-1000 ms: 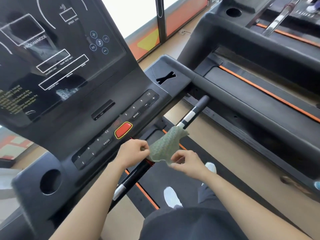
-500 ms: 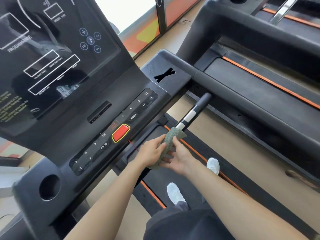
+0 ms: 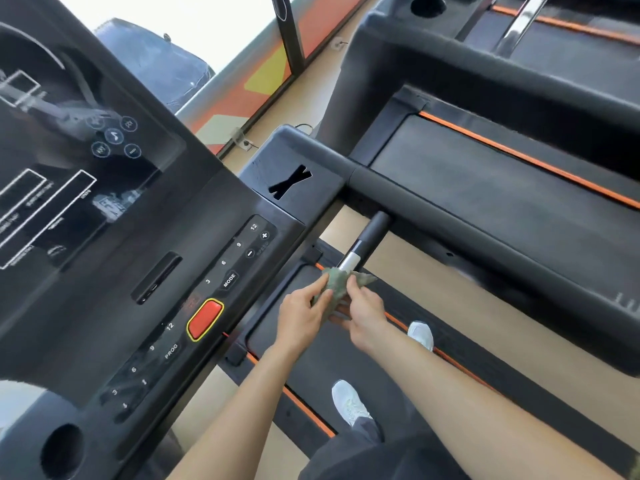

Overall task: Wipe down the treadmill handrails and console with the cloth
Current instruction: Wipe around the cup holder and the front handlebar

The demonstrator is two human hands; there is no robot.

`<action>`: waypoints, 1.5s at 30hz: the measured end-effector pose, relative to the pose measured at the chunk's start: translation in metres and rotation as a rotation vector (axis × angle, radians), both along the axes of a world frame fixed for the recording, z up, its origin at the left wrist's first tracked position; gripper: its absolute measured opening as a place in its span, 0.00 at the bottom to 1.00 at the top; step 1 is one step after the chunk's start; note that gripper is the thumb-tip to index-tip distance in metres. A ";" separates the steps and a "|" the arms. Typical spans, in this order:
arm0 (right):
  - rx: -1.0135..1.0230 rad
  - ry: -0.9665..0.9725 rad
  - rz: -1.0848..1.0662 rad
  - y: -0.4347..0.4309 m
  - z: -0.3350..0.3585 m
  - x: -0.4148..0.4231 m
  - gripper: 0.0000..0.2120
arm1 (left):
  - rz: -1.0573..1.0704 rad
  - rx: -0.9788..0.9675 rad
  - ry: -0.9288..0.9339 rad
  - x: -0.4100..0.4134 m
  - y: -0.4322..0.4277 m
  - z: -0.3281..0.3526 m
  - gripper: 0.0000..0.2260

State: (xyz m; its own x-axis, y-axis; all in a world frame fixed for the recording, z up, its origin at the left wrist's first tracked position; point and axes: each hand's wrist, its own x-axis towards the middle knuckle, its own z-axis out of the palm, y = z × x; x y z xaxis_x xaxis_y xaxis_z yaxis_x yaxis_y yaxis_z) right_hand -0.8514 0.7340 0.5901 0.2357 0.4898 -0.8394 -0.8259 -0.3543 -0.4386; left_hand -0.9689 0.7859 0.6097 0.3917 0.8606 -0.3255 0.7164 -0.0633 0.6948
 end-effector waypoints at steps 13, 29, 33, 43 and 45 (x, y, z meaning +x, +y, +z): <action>0.127 -0.066 -0.101 0.037 0.017 0.113 0.10 | -0.136 -0.016 -0.018 0.140 0.066 0.000 0.20; 0.171 0.071 0.348 -0.028 0.017 0.021 0.14 | -0.241 -0.143 0.059 -0.021 0.026 0.006 0.18; 0.149 0.127 0.415 -0.037 0.017 -0.014 0.13 | -0.241 -0.153 0.152 -0.061 0.011 0.015 0.17; 0.140 0.013 0.581 -0.063 0.028 -0.037 0.14 | -0.146 0.008 0.102 -0.103 0.002 0.044 0.05; 0.159 0.062 0.549 -0.067 0.040 -0.030 0.15 | -0.046 -0.100 -0.096 -0.096 -0.001 0.052 0.03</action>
